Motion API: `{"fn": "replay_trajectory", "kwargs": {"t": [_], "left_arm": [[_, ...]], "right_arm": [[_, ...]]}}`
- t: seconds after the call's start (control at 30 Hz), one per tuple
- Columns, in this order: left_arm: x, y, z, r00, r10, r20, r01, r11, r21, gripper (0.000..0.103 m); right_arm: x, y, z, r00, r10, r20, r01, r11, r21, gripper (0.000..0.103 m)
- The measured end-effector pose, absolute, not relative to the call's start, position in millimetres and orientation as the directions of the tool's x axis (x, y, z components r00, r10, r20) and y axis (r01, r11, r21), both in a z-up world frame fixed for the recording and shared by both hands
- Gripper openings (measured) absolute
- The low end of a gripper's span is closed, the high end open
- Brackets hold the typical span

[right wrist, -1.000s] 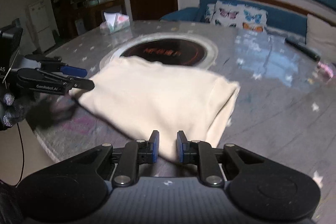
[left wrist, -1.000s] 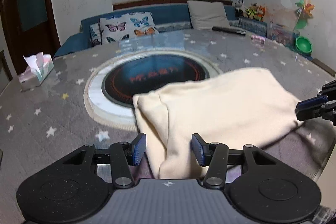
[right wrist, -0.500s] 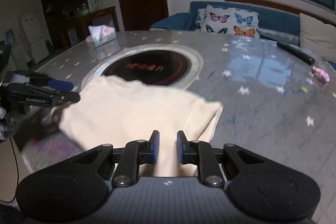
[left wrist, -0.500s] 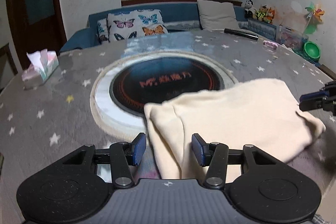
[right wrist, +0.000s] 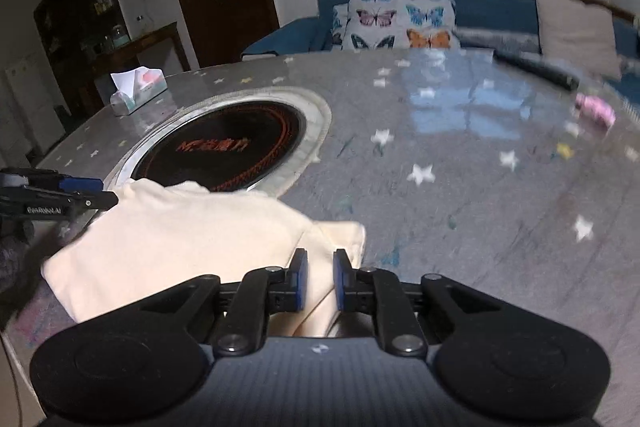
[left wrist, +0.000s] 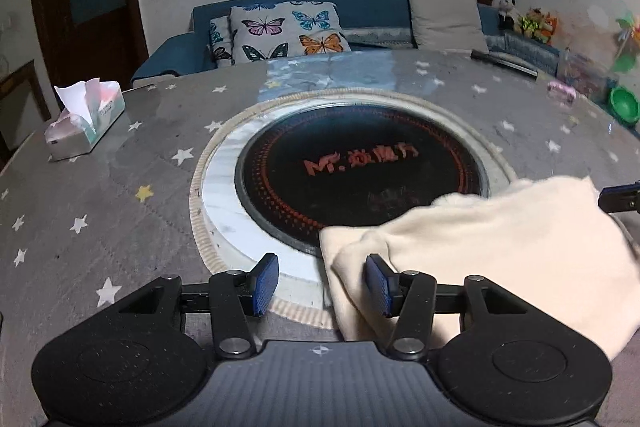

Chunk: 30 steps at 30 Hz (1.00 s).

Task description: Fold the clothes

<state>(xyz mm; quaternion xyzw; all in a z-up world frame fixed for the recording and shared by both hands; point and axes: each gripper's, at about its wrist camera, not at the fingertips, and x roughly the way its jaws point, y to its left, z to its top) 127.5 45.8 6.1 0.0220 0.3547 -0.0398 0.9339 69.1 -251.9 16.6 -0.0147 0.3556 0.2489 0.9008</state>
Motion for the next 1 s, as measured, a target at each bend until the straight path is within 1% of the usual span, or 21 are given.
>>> {"fn": "replay_trajectory", "kwargs": {"t": [0.13,0.2,0.3,0.37,0.5,0.53,0.6,0.7,0.73,0.77,0.8,0.87,0.93,1.0], "left_arm": [[136,37,11,0.757,-0.083,-0.648,0.11,0.994,0.0,0.051],[143,34,7,0.751,-0.076,-0.656,0.11,0.994,0.01,0.051],[151,35,-2,0.733,-0.059,-0.677,0.1,0.995,0.022,0.053],[150,38,-5,0.733,-0.068,-0.676,0.103,0.995,0.012,0.053],[147,44,2,0.738,-0.079,-0.67,0.097,0.995,-0.011,0.051],[146,46,4,0.741,-0.084,-0.667,0.095,0.995,-0.019,0.051],[141,50,9,0.748,-0.087,-0.658,0.092,0.995,-0.027,0.053],[134,59,16,0.756,-0.077,-0.65,0.07,0.997,-0.036,0.061],[131,63,18,0.758,-0.075,-0.647,0.062,0.997,-0.043,0.066],[127,67,21,0.761,-0.074,-0.645,0.054,0.997,-0.05,0.071],[124,70,23,0.765,-0.069,-0.64,0.047,0.998,-0.051,0.073],[116,75,27,0.774,-0.057,-0.631,0.034,0.998,-0.049,0.084],[108,79,30,0.779,-0.047,-0.625,0.021,0.999,-0.05,0.089],[102,83,32,0.779,-0.049,-0.625,0.011,0.998,-0.065,0.09]], "right_arm": [[73,-238,29,0.627,0.48,-0.613,-0.498,0.852,0.158,0.014],[77,-228,29,0.615,0.5,-0.609,-0.52,0.839,0.162,0.014],[87,-220,18,0.599,0.491,-0.632,-0.517,0.84,0.163,0.014],[92,-219,10,0.592,0.474,-0.652,-0.501,0.85,0.163,0.013],[86,-219,15,0.604,0.467,-0.646,-0.497,0.854,0.154,0.014],[82,-216,21,0.605,0.472,-0.641,-0.512,0.847,0.142,0.017],[74,-210,30,0.596,0.494,-0.633,-0.55,0.825,0.126,0.017],[54,-190,39,0.562,0.544,-0.623,-0.633,0.768,0.099,0.019],[47,-183,40,0.548,0.56,-0.621,-0.659,0.746,0.092,0.023],[42,-177,41,0.537,0.571,-0.621,-0.678,0.73,0.085,0.025],[36,-169,41,0.521,0.585,-0.622,-0.702,0.708,0.077,0.025],[22,-151,42,0.481,0.614,-0.626,-0.755,0.653,0.06,0.026],[11,-132,41,0.447,0.633,-0.632,-0.797,0.602,0.04,0.033],[1,-115,40,0.421,0.643,-0.64,-0.832,0.555,0.012,0.036]]}}
